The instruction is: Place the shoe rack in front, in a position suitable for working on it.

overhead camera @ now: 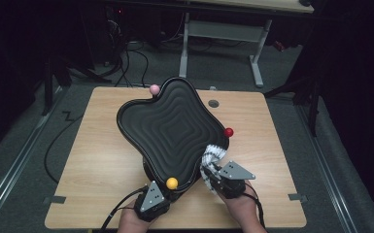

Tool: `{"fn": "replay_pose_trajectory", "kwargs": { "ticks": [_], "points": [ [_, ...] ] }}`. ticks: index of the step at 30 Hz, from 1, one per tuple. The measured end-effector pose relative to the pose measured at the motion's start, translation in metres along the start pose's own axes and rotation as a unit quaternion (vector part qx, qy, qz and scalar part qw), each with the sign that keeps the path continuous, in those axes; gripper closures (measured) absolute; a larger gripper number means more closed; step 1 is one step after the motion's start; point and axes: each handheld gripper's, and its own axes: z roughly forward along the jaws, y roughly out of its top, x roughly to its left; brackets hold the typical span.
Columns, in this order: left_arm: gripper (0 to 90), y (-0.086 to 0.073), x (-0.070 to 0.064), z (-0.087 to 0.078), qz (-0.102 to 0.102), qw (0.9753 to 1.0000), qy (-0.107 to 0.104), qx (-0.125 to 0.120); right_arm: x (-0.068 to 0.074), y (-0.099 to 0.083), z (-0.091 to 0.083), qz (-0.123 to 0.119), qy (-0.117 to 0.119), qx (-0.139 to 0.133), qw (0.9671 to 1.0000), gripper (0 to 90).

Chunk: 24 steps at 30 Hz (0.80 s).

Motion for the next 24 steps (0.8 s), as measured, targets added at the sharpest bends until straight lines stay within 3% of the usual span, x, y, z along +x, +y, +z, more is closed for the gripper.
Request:
{"fn": "replay_pose_trajectory", "kwargs": {
  "ticks": [4,6,10,11,16,24],
  "points": [
    [73.9,0.001,-0.001,0.001,0.002,1.0000,-0.002,0.001,-0.014,-0.004,-0.006,0.022,-0.053,-0.001,0.9983,74.3],
    [73.9,0.001,-0.002,0.002,0.004,1.0000,-0.004,0.000,-0.017,-0.006,-0.007,0.030,-0.059,-0.002,0.9978,74.3],
    [73.8,0.002,-0.002,0.004,0.006,0.9999,-0.008,0.000,-0.017,-0.007,-0.008,0.031,-0.047,-0.003,0.9984,74.2],
    [73.8,0.003,-0.002,0.005,0.008,0.9999,-0.011,0.000,-0.011,-0.006,-0.007,0.021,-0.024,-0.003,0.9995,74.3],
    [73.8,0.005,-0.003,0.009,0.010,0.9998,-0.018,-0.001,0.005,-0.002,-0.007,-0.005,0.009,-0.007,0.9999,74.4],
    [73.8,0.010,-0.004,0.020,0.015,0.9996,-0.025,-0.003,0.021,-0.005,-0.023,-0.025,0.025,-0.005,0.9994,74.4]
  ]
}}
